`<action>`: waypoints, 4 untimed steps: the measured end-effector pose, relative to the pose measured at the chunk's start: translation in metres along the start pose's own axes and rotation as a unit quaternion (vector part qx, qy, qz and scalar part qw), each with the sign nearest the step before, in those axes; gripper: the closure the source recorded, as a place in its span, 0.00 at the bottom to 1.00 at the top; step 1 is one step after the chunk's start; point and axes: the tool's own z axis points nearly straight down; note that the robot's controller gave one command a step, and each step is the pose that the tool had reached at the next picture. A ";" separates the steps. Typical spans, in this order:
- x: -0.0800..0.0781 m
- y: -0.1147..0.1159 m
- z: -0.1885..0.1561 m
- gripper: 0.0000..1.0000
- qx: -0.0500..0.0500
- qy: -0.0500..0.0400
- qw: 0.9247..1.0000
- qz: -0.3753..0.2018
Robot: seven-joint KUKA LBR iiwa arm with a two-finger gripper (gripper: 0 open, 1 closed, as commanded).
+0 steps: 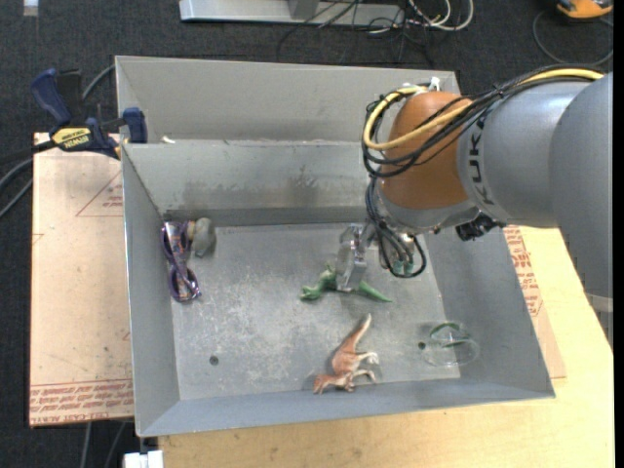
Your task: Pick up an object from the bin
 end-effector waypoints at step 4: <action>0.018 -0.017 0.016 0.00 -0.001 -0.004 0.999 -0.054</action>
Offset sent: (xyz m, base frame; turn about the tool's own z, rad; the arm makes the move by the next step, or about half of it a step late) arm -0.0250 0.0031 0.0662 0.0116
